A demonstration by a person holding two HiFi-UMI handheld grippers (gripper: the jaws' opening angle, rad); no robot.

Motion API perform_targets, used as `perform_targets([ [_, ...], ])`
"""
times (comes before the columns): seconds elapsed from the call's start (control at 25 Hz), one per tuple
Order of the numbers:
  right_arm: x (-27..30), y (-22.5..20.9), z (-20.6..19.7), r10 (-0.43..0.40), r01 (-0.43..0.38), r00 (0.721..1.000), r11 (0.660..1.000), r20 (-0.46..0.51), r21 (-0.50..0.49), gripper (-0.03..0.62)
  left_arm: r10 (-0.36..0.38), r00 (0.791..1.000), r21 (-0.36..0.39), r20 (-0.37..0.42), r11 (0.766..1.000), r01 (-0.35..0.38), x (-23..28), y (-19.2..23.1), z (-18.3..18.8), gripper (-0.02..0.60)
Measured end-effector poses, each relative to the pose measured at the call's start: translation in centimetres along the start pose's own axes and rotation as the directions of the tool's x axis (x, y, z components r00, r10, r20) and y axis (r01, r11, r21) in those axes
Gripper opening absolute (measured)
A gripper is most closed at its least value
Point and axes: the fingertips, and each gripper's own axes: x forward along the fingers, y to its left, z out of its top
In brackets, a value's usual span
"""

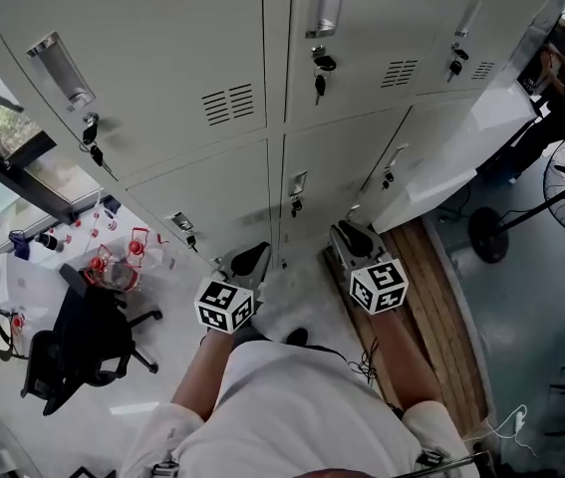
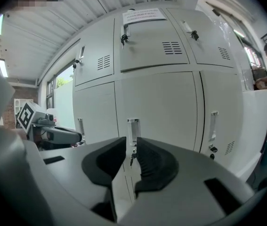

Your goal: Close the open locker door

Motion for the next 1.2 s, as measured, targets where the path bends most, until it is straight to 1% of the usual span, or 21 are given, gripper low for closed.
perform_targets([
  [0.16,-1.3,0.8,-0.4,-0.002,0.002,1.000,1.000,0.005,-0.004,0.063,-0.011,1.000,0.003,0.008,1.000,0.011,-0.9,-1.0,-0.1,0.015],
  [0.32,-2.5,1.4,-0.5,-0.029,0.029,0.999,1.000,0.023,0.002,0.052,-0.044,0.999,0.018,0.006,0.999,0.044,-1.7,-1.7,0.0,0.015],
  [0.48,-2.7,2.6,-0.6,-0.057,0.057,0.998,0.998,0.024,0.018,0.023,-0.078,0.997,0.025,-0.004,0.997,0.078,-2.4,-1.2,0.2,0.015],
  [0.6,-2.8,4.2,-0.2,-0.065,0.065,0.998,0.998,0.019,0.023,0.017,-0.100,0.995,0.026,-0.013,0.995,0.100,-3.1,-0.5,0.6,0.015],
  [0.84,-3.2,5.8,1.3,-0.098,0.097,0.994,0.995,0.050,0.030,0.005,-0.162,0.987,0.048,-0.015,0.985,0.163,-3.6,0.4,1.7,0.015],
  [1.08,-3.0,6.3,1.6,-0.123,0.123,0.991,0.992,0.058,0.006,0.003,-0.181,0.984,0.053,0.002,0.982,0.180,-3.6,1.3,2.8,0.015],
  [1.2,-2.7,6.2,1.9,-0.130,0.129,0.989,0.991,0.065,0.018,0.003,-0.187,0.982,0.058,0.003,0.981,0.187,-3.5,1.5,3.1,0.015],
])
